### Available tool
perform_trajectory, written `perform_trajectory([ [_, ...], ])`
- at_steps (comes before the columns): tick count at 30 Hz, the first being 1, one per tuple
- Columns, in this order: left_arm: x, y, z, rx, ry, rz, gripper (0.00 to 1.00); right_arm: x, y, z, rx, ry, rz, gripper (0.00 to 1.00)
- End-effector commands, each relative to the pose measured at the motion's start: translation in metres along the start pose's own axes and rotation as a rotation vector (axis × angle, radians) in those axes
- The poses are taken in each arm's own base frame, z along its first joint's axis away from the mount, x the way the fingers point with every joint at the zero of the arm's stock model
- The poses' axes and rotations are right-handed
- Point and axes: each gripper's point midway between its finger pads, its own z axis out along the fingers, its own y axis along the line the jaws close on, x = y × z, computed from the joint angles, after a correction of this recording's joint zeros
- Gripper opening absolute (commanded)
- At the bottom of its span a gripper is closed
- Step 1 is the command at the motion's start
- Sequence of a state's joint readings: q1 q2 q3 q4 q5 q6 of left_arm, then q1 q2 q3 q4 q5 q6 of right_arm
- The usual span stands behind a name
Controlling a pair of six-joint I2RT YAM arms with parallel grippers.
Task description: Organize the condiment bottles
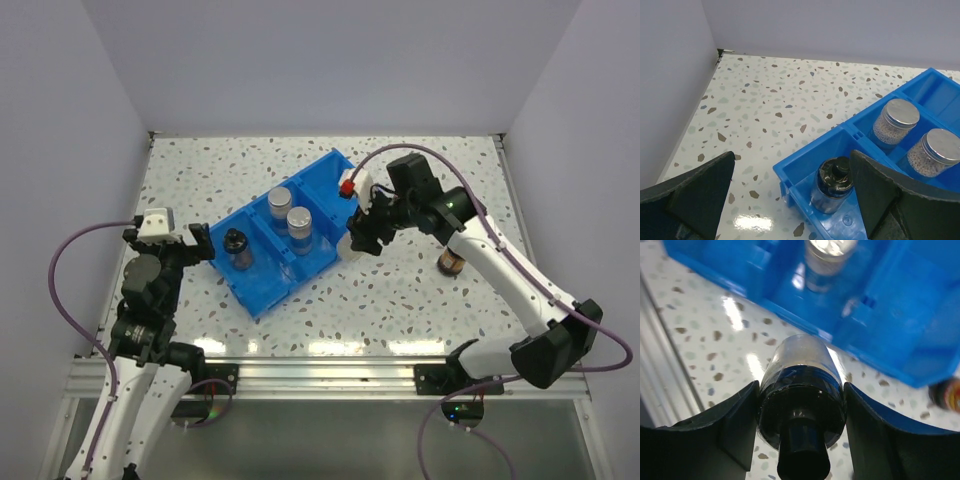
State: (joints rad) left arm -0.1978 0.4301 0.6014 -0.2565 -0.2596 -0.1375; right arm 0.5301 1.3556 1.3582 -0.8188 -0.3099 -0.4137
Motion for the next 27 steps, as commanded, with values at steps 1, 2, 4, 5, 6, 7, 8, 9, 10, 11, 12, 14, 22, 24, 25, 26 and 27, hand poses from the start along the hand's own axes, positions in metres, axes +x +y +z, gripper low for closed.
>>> perform_trajectory([
  [1, -0.012, 0.005, -0.004, -0.025, -0.056, -0.011, 1.00, -0.034, 0.051, -0.018, -0.243, -0.091, -0.113, 0.00],
  [2, -0.012, 0.007, -0.004, -0.034, -0.060, -0.012, 1.00, -0.048, 0.063, -0.019, -0.277, -0.118, -0.164, 0.00],
  [4, -0.014, 0.010, -0.007, -0.046, -0.076, -0.020, 1.00, -0.058, 0.078, -0.008, -0.331, -0.115, -0.205, 0.00],
  [5, -0.016, 0.013, -0.008, -0.062, -0.083, -0.024, 1.00, -0.075, 0.094, -0.008, -0.364, -0.142, -0.257, 0.00],
  [6, -0.017, 0.015, -0.009, -0.074, -0.089, -0.029, 1.00, -0.081, 0.102, -0.005, -0.384, -0.147, -0.282, 0.00],
  [7, -0.017, 0.017, -0.010, -0.086, -0.091, -0.031, 1.00, -0.092, 0.121, 0.005, -0.429, -0.147, -0.318, 0.00],
  [8, -0.018, 0.022, -0.011, -0.112, -0.097, -0.038, 1.00, -0.097, 0.129, 0.010, -0.443, -0.148, -0.335, 0.00],
  [9, -0.019, 0.024, -0.013, -0.125, -0.104, -0.042, 1.00, -0.105, 0.136, 0.017, -0.454, -0.157, -0.350, 0.00],
  [10, -0.020, 0.027, -0.014, -0.136, -0.109, -0.047, 1.00, -0.110, 0.143, 0.023, -0.459, -0.160, -0.361, 0.00],
  [11, -0.020, 0.030, -0.016, -0.157, -0.114, -0.052, 1.00, -0.116, 0.152, 0.036, -0.458, -0.149, -0.368, 0.00],
  [12, -0.022, 0.032, -0.018, -0.167, -0.124, -0.059, 1.00, -0.124, 0.156, 0.043, -0.455, -0.165, -0.377, 0.00],
  [14, -0.024, 0.037, -0.020, -0.192, -0.134, -0.066, 1.00, -0.131, 0.161, 0.066, -0.435, -0.149, -0.376, 0.00],
  [22, -0.030, 0.046, -0.029, -0.229, -0.172, -0.089, 1.00, -0.141, 0.162, 0.141, -0.331, -0.106, -0.358, 0.00],
  [24, -0.031, 0.046, -0.029, -0.230, -0.178, -0.091, 1.00, -0.137, 0.161, 0.158, -0.309, -0.085, -0.347, 0.00],
  [25, -0.030, 0.046, -0.029, -0.228, -0.176, -0.092, 1.00, -0.138, 0.156, 0.165, -0.281, -0.080, -0.346, 0.00],
  [26, -0.032, 0.046, -0.030, -0.228, -0.182, -0.093, 1.00, -0.136, 0.154, 0.171, -0.269, -0.072, -0.344, 0.00],
  [27, -0.032, 0.046, -0.031, -0.226, -0.183, -0.093, 1.00, -0.133, 0.152, 0.177, -0.257, -0.062, -0.346, 0.01],
])
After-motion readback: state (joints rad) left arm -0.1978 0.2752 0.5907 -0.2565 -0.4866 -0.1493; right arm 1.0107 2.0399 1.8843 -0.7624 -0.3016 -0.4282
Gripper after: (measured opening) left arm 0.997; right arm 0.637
